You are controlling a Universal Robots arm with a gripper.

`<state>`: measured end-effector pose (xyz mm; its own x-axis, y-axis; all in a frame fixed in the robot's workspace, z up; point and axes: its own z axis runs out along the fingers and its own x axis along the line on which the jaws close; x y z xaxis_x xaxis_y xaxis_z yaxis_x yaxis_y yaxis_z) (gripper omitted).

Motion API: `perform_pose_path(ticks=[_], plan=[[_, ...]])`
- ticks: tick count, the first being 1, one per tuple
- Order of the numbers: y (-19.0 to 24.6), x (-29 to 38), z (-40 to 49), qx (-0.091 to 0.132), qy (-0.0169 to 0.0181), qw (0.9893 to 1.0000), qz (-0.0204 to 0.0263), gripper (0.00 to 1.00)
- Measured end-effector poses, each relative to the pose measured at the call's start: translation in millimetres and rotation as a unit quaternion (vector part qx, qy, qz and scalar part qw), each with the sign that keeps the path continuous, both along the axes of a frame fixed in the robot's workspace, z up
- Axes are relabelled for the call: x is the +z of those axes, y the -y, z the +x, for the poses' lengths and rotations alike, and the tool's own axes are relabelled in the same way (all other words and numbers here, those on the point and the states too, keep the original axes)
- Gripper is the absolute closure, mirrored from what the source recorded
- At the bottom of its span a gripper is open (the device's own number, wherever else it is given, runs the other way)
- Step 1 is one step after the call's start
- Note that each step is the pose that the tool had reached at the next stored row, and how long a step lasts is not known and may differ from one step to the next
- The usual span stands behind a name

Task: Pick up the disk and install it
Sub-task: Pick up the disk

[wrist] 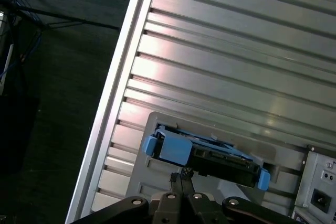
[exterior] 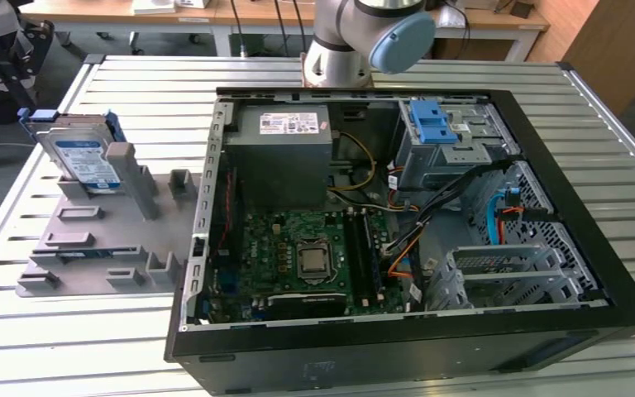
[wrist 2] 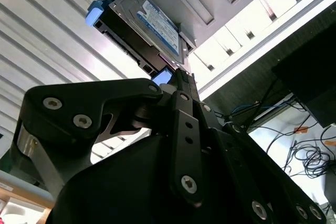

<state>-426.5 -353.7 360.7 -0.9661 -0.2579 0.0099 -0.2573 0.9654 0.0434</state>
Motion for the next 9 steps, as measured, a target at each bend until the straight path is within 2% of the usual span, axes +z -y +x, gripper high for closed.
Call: perform_pose_path(ticks=[9], plan=[[0.0, 0.0, 0.0, 0.016, 0.0, 0.9999, 0.0, 0.89]])
